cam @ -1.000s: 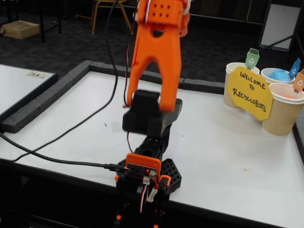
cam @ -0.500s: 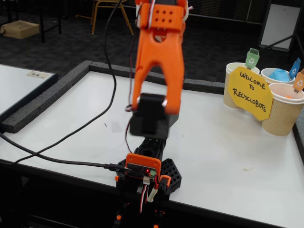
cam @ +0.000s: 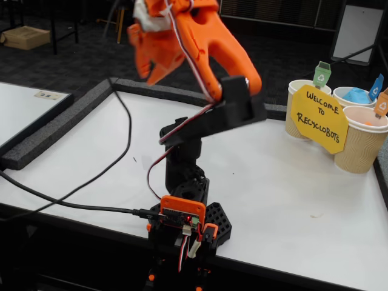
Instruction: Sort rubbish by color.
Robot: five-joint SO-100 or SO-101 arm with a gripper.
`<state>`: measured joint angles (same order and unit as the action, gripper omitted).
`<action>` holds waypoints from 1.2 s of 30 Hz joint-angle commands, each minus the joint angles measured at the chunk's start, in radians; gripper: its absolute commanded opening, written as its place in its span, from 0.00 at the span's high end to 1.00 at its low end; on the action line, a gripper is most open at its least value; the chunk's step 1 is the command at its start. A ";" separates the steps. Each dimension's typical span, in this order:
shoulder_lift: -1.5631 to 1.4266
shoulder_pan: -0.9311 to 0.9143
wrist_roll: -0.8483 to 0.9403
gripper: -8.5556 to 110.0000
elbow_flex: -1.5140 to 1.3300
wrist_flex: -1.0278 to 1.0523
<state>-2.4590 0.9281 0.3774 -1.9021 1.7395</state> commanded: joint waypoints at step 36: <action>0.140 -1.238 -0.017 0.93 -0.011 -0.067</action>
<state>-2.3010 -0.1488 0.3774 -1.9236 1.6552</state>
